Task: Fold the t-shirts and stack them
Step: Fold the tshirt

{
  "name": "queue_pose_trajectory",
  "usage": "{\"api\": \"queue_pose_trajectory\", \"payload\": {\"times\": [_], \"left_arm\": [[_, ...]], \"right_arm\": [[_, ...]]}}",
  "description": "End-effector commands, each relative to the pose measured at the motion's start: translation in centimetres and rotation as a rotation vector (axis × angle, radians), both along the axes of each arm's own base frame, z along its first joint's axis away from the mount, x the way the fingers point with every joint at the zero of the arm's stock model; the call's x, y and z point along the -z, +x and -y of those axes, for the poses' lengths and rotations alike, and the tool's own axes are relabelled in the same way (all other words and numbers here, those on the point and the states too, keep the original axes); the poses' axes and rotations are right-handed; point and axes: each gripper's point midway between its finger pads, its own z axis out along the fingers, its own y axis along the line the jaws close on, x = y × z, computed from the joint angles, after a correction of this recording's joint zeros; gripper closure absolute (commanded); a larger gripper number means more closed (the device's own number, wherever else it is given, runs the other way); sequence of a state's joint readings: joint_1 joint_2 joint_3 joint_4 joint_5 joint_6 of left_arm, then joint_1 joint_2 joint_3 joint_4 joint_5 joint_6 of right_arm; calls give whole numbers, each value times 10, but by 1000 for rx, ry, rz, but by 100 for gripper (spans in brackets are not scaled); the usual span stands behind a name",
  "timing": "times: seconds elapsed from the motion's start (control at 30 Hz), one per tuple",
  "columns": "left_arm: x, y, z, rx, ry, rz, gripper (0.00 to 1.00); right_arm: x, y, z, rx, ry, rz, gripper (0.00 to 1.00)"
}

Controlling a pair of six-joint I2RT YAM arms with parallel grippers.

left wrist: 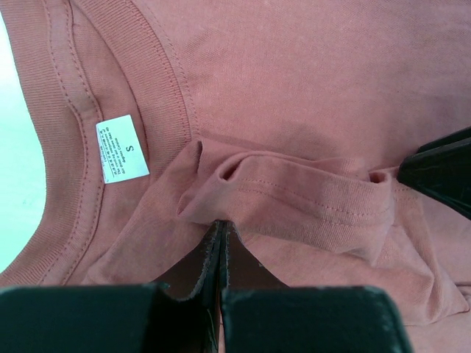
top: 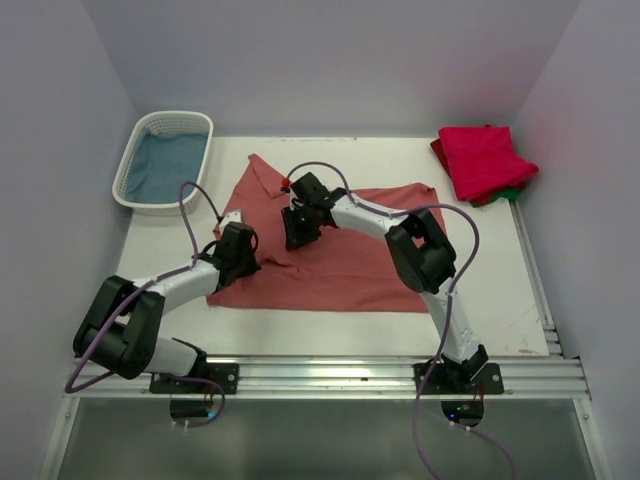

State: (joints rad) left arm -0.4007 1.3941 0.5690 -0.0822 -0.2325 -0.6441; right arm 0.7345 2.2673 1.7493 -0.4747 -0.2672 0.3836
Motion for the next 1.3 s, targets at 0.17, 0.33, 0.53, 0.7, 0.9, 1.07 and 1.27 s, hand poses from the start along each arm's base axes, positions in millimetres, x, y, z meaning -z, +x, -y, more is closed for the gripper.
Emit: {"api": "queue_pose_trajectory", "payload": {"times": [0.17, 0.33, 0.53, 0.7, 0.9, 1.07, 1.27], "left_arm": [[-1, -5, -7, -12, 26, -6, 100], [1, -7, -8, -15, 30, -12, 100], [4, -9, -10, -19, 36, -17, 100], [5, -8, -9, -20, 35, -19, 100], [6, -8, -9, -21, 32, -19, 100], [6, -8, -9, -22, 33, -19, 100], [8, -8, -9, -23, 34, -22, 100]], "right_arm": [[2, -2, 9, 10, -42, 17, 80], [6, -6, 8, 3, -27, -2, 98], [2, -9, 9, 5, -22, 0, 100], [-11, -6, 8, 6, -12, 17, 77], [-23, -6, 7, 5, 3, 34, 73], [-21, -9, 5, 0, 8, 21, 78], [-28, -16, -2, -26, 17, 32, 81]]}}
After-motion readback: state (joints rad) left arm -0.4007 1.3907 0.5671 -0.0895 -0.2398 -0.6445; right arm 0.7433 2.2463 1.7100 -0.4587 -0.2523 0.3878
